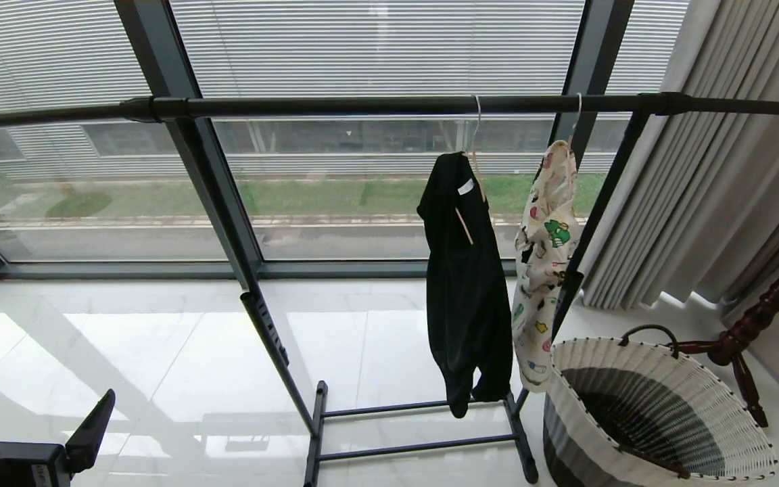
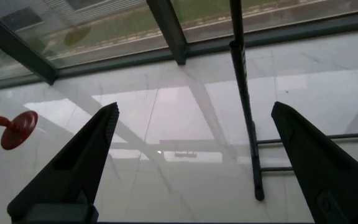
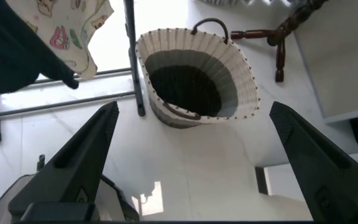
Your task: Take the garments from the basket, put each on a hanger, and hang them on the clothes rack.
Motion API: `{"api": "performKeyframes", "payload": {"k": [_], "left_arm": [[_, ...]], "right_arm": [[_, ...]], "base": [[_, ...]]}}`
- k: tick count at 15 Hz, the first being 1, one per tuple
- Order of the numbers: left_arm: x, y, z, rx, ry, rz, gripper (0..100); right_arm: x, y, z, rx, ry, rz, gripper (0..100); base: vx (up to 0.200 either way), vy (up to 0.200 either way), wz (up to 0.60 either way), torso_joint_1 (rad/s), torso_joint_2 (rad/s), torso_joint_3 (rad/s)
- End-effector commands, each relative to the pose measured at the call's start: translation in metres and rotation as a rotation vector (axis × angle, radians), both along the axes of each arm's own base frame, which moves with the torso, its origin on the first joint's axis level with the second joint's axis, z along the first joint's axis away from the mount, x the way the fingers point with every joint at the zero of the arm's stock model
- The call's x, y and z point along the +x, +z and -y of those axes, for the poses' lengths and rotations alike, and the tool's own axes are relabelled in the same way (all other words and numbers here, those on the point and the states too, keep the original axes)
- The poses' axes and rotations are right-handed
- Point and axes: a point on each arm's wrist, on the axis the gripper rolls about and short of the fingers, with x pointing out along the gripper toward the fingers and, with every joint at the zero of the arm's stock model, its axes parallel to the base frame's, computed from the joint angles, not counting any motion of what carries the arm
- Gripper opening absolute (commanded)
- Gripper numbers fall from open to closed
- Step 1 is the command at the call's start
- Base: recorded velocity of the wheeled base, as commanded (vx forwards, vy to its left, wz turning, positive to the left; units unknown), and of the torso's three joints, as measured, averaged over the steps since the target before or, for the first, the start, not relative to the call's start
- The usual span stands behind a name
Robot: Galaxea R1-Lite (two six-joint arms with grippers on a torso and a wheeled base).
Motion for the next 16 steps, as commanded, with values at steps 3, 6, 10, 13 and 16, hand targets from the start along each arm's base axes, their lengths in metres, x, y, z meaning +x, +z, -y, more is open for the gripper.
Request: {"api": "performKeyframes", "payload": {"k": [3,6,10,13,16], "left_arm": [[-0.008,0.004,-0.002,-0.007,0.032,0.056,100],[-0.018,0.008,-0.006,-0.03,0.122,0.119,100],[-0.067,-0.007,-0.019,-0.024,0.275,0.165,100],[-0.107,-0.037,-0.028,0.054,0.376,0.191,100],[-0.11,-0.028,-0.027,0.063,0.491,0.201,100]], "right_arm": [[-0.029,-0.027,0.004,0.003,-0.01,0.032,100],[-0.049,-0.056,0.006,0.004,-0.017,0.042,100],[-0.07,-0.096,0.01,-0.047,-0.122,0.068,100],[-0.081,-0.117,0.012,-0.069,-0.153,0.097,100],[-0.089,-0.133,0.013,-0.075,-0.164,0.134,100]], "base": [[-0.2,0.0,0.0,0.002,0.0,0.001],[-0.133,0.0,0.0,-0.002,0.0,0.002],[0.0,0.0,0.0,0.0,0.0,0.0],[0.0,0.0,0.0,0.0,0.0,0.0],[0.0,0.0,0.0,0.0,0.0,0.0]]}}
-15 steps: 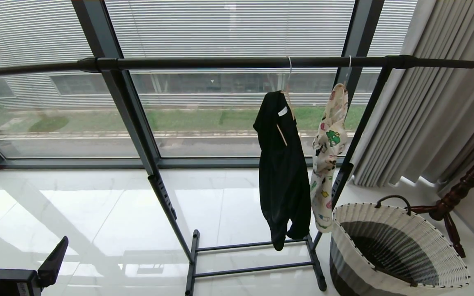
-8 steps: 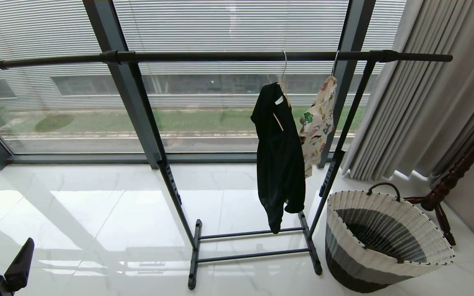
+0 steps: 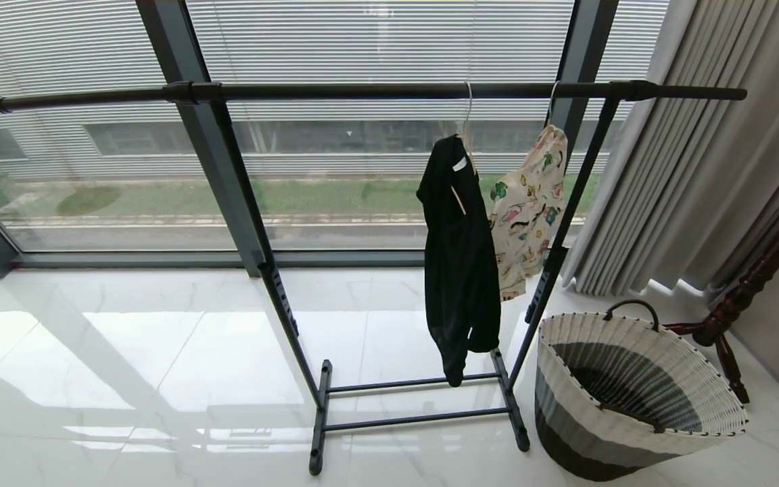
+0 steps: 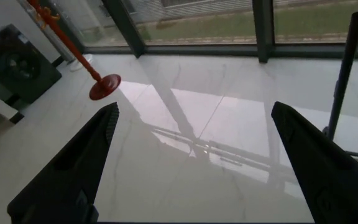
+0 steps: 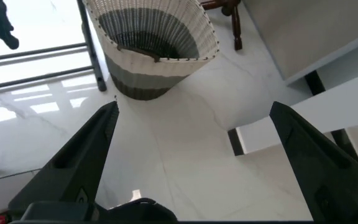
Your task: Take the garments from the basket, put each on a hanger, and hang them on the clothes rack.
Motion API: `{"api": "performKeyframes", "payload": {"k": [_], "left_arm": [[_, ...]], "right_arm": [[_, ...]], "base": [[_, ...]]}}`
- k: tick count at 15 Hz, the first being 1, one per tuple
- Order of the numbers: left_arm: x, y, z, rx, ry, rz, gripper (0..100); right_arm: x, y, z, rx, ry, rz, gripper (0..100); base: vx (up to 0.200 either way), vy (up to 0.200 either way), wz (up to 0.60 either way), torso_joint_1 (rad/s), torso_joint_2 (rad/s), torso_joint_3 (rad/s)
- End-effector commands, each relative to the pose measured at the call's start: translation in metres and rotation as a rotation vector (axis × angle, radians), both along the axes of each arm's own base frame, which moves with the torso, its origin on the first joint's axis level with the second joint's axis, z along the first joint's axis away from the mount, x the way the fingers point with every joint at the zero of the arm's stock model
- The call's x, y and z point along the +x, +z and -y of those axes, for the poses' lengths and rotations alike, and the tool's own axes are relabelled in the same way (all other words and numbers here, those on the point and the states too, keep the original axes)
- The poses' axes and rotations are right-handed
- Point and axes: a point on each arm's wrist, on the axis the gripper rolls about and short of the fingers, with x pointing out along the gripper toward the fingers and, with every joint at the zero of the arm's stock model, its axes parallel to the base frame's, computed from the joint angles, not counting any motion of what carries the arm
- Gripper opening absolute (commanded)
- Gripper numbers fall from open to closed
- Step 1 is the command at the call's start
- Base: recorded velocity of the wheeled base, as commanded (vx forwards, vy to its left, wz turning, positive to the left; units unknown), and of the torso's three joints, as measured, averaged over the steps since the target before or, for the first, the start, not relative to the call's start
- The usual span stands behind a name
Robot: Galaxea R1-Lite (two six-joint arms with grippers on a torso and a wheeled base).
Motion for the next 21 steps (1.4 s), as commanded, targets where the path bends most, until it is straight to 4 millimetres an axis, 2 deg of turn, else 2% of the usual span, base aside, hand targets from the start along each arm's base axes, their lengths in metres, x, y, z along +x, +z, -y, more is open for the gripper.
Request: {"api": "performKeyframes", "payload": {"k": [1,3,5,7,9,19,21], "left_arm": [[-0.015,0.0,0.001,0.011,0.181,0.057,100],[-0.015,-0.009,0.003,0.002,0.243,0.053,100],[-0.021,-0.017,0.001,-0.027,0.174,0.1,100],[-0.018,-0.016,0.005,-0.099,-0.047,0.171,100],[-0.016,-0.02,0.009,-0.099,-0.232,0.114,100],[-0.015,-0.021,0.009,-0.145,-0.27,0.126,100],[-0.014,-0.021,0.013,-0.211,-0.438,0.139,100]], "right_arm": [[-0.006,-0.008,0.0,0.002,-0.013,0.054,100],[-0.007,-0.008,0.0,0.002,-0.024,0.06,100],[-0.012,-0.011,-0.002,0.014,-0.054,0.114,100],[-0.015,-0.015,-0.004,0.039,-0.02,0.16,100],[-0.012,-0.015,-0.004,0.039,0.004,0.188,100],[-0.008,-0.016,-0.006,0.008,0.076,0.2,100],[-0.002,-0.019,-0.008,0.034,0.181,0.249,100]], "base": [[0.0,0.0,0.0,0.0,0.0,0.0],[0.0,0.0,0.0,0.0,0.0,0.0],[0.0,0.0,0.0,0.0,0.0,0.0],[0.0,0.0,0.0,0.0,0.0,0.0],[0.0,0.0,0.0,0.0,0.0,0.0],[0.0,0.0,0.0,0.0,0.0,0.0],[0.0,0.0,0.0,0.0,0.0,0.0]]}}
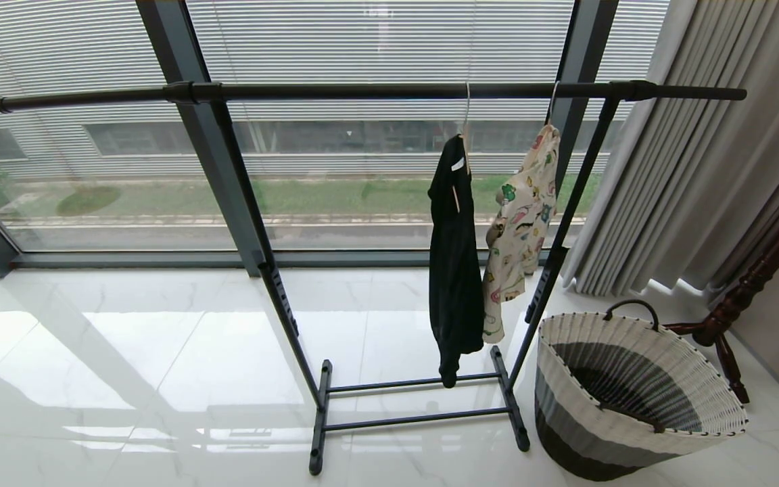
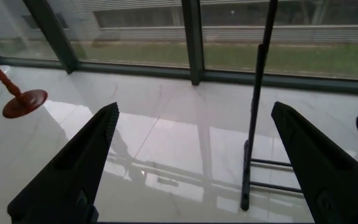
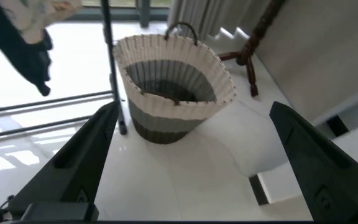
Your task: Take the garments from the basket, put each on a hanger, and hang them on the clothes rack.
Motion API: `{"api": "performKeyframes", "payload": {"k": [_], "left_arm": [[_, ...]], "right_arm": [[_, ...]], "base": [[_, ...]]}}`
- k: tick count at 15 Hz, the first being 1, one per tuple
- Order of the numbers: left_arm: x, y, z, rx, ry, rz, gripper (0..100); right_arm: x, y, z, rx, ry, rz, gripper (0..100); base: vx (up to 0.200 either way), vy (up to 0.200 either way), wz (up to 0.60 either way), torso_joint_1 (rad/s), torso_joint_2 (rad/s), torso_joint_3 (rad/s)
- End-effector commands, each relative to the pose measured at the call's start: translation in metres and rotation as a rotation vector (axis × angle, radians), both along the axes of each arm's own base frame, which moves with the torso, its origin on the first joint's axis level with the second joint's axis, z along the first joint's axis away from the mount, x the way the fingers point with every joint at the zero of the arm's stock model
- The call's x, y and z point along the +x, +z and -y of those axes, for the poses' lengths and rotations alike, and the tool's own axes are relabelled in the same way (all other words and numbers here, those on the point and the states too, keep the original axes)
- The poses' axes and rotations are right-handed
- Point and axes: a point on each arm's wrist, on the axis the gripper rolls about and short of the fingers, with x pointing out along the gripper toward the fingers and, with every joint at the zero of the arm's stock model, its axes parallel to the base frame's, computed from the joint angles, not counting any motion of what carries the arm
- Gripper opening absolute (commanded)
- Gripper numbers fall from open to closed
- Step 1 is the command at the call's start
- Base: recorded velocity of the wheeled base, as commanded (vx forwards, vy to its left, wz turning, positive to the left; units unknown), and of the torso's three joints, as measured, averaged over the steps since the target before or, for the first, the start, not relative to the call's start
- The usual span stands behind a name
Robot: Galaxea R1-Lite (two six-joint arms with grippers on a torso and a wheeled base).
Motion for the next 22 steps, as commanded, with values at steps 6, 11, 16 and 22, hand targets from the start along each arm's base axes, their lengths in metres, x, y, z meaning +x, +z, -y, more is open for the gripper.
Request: {"api": "performKeyframes", "payload": {"k": [6,11,16,22], "left_arm": [[0.001,-0.006,0.005,-0.153,-0.208,-0.049,100],[0.001,-0.006,0.005,-0.146,-0.208,-0.049,100],[0.001,-0.006,0.005,-0.145,-0.208,-0.049,100],[0.001,-0.006,0.005,-0.145,-0.208,-0.049,100]], "right_arm": [[0.013,-0.013,-0.001,0.026,0.027,0.11,100],[0.014,-0.009,-0.003,0.013,0.114,0.171,100],[0.014,-0.008,-0.001,-0.108,0.046,0.162,100],[0.014,-0.013,-0.005,-0.121,0.22,0.124,100]], "base": [[0.0,0.0,0.0,0.0,0.0,0.0],[0.0,0.0,0.0,0.0,0.0,0.0],[0.0,0.0,0.0,0.0,0.0,0.0],[0.0,0.0,0.0,0.0,0.0,0.0]]}}
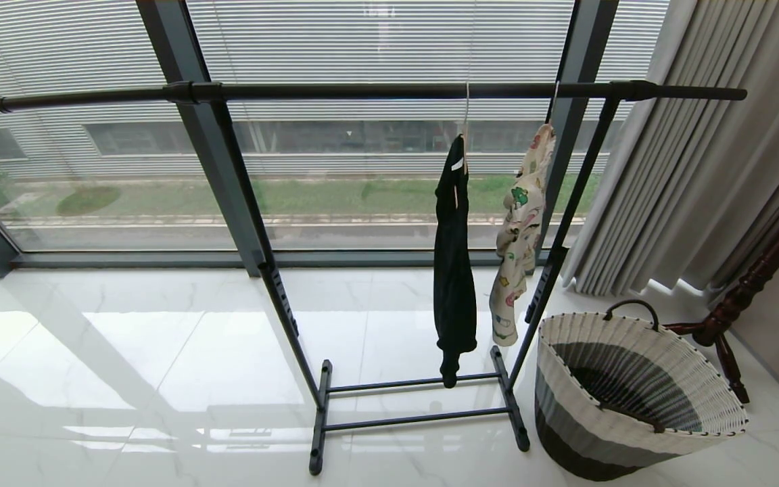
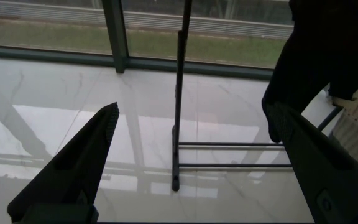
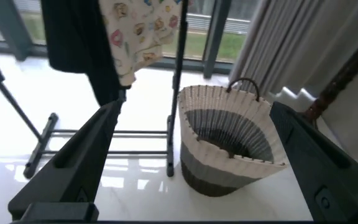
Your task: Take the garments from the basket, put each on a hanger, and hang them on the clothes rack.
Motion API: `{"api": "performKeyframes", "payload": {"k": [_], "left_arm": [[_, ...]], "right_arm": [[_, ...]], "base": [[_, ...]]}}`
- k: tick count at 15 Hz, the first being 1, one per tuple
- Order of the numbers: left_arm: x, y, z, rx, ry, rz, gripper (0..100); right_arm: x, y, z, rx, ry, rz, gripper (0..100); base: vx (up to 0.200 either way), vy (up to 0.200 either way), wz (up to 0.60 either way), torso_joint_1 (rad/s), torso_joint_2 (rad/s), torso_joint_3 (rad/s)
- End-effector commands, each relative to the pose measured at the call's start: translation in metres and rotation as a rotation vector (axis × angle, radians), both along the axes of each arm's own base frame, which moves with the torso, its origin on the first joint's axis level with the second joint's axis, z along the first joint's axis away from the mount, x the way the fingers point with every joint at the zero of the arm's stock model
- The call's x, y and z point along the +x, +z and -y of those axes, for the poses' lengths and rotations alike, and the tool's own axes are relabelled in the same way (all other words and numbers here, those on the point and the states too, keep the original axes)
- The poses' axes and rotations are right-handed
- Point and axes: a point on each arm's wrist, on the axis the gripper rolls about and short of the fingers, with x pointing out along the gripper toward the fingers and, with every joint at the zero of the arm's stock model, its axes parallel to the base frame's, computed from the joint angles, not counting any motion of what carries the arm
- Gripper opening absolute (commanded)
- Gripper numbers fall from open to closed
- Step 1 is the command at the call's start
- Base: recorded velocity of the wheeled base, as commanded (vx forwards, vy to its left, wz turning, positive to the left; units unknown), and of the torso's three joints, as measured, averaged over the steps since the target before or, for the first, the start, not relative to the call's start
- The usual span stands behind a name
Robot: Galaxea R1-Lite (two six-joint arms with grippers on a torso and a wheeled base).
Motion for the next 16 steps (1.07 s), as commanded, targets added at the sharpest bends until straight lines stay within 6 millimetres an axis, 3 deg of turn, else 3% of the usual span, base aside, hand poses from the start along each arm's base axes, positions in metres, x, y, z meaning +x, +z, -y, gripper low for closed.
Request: {"api": "performKeyframes", "payload": {"k": [1,4,8,11,16], "left_arm": [[0.0,0.0,0.0,0.001,0.0,-0.002,100],[0.0,0.0,0.0,0.001,0.0,-0.002,100],[0.0,0.0,0.0,0.001,0.0,-0.002,100],[0.0,0.0,0.0,0.001,0.0,-0.002,100],[0.0,0.0,0.0,-0.001,0.0,-0.002,100]], "right_arm": [[0.0,0.003,0.003,-0.125,-0.129,0.036,100],[-0.001,0.006,0.009,-0.081,-0.386,0.056,100],[0.0,0.002,0.008,0.124,-0.331,0.019,100],[0.0,-0.003,0.004,0.14,-0.17,-0.034,100],[0.0,-0.004,0.004,0.123,-0.161,-0.046,100]], "base": [[0.0,0.0,0.0,0.0,0.0,0.0],[0.0,0.0,0.0,0.0,0.0,0.0],[0.0,0.0,0.0,0.0,0.0,0.0],[0.0,0.0,0.0,0.0,0.0,0.0],[0.0,0.0,0.0,0.0,0.0,0.0]]}}
